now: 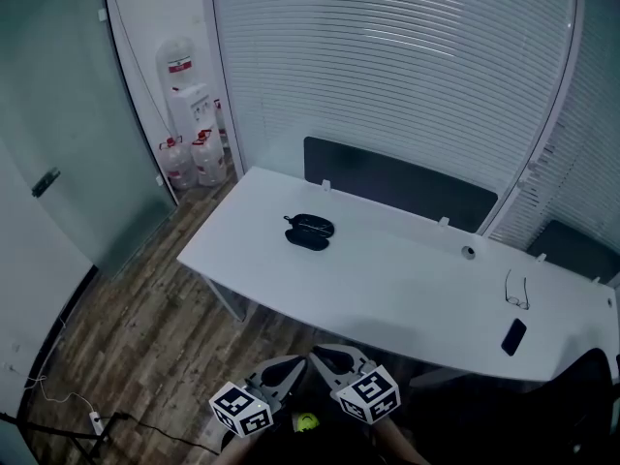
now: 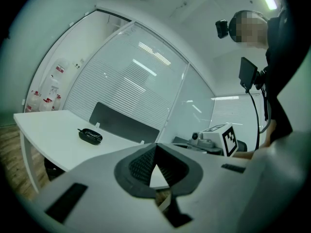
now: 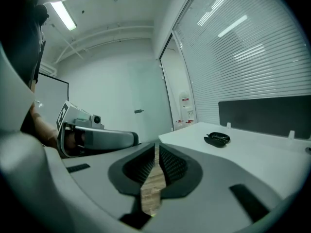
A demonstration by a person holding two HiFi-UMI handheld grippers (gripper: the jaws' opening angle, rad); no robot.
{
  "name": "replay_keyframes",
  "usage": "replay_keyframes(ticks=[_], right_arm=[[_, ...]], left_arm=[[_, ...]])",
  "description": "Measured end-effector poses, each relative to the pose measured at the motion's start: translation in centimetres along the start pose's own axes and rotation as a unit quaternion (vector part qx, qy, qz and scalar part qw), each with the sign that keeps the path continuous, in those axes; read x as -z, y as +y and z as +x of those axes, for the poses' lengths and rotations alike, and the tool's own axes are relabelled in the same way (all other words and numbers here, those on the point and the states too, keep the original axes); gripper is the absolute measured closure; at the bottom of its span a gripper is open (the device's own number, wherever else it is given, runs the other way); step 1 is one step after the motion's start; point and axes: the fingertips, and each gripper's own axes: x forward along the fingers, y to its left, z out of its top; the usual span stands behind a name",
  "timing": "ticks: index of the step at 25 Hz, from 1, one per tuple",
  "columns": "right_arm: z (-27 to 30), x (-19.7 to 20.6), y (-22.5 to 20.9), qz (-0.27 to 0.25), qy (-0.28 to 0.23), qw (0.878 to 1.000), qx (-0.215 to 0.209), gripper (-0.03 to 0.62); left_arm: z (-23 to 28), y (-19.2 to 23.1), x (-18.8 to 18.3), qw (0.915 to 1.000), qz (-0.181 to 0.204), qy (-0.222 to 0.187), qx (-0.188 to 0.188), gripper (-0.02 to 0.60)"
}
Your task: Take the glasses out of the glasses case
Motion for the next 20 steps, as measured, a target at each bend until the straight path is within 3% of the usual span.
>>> replay_keyframes(ticks=[14,20], right_arm=[[2.7,-1.9,-5.3,0.001,-0.002,0.999,0.038,0.571],[5.5,-2.7,-7.9,0.01,0.006,0.999,0.05,0.568]], left_arm=[[4.5,4.4,-2.6,0.9994,0.007,-0.011,0.031,0.578],[6.4,7.4,-3.7,0.9989,0.008,0.004,0.045,0.578]])
